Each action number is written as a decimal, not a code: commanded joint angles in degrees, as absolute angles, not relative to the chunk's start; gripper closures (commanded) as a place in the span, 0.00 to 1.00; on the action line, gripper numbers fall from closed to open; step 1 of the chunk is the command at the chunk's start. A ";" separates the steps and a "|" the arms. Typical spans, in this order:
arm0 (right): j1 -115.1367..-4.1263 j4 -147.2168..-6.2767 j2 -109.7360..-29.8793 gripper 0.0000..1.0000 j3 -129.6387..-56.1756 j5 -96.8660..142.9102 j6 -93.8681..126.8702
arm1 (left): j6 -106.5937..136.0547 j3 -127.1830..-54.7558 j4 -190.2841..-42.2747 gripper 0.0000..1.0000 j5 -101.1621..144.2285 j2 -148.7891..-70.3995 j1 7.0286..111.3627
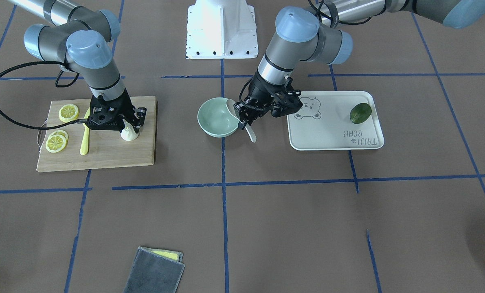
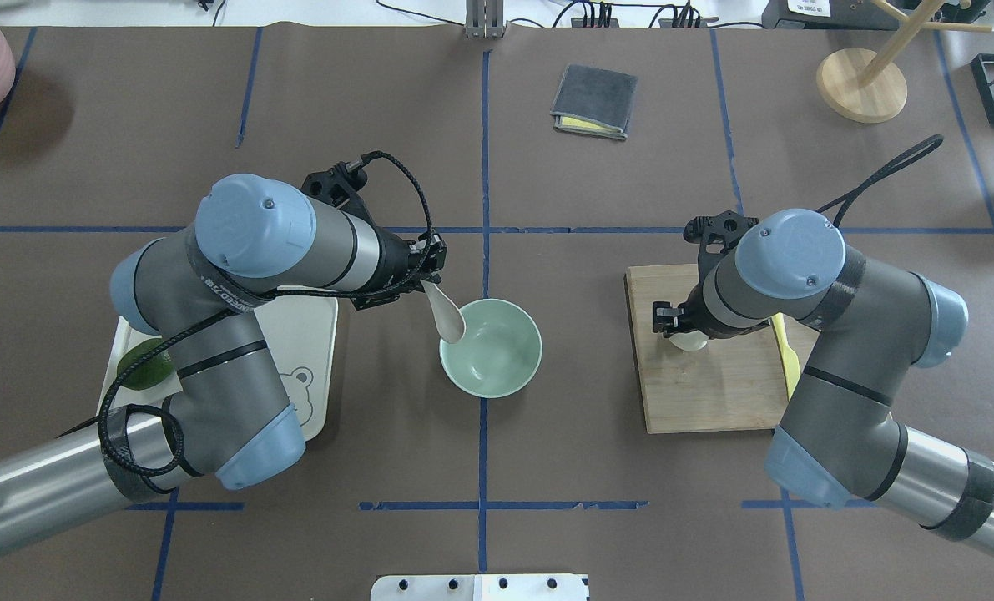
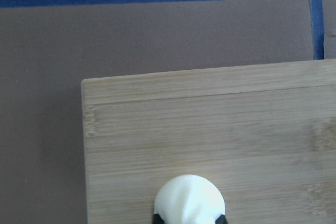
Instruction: Put spoon and bun in bowl
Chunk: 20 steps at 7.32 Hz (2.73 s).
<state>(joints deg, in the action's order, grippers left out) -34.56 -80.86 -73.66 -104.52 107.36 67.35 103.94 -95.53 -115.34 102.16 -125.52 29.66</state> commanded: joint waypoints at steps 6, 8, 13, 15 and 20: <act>-38.94 -80.86 -73.30 0.93 -106.43 110.65 67.06 | 102.50 -92.99 -115.31 0.94 99.05 -128.23 26.27; -38.94 -80.86 -72.78 0.93 -106.52 110.74 67.06 | 101.78 -92.90 -115.31 0.16 99.40 -128.15 29.26; -37.63 -81.39 -67.08 0.93 -107.40 110.57 68.72 | 86.12 -99.89 -103.52 0.00 104.75 -126.14 35.84; -33.77 -81.56 -62.33 0.92 -107.31 110.04 75.83 | 75.28 -106.59 -98.88 0.00 104.85 -121.05 40.05; -23.82 -81.48 -55.91 0.55 -104.78 101.60 82.09 | 55.42 -110.30 -98.88 0.00 110.38 -110.94 53.14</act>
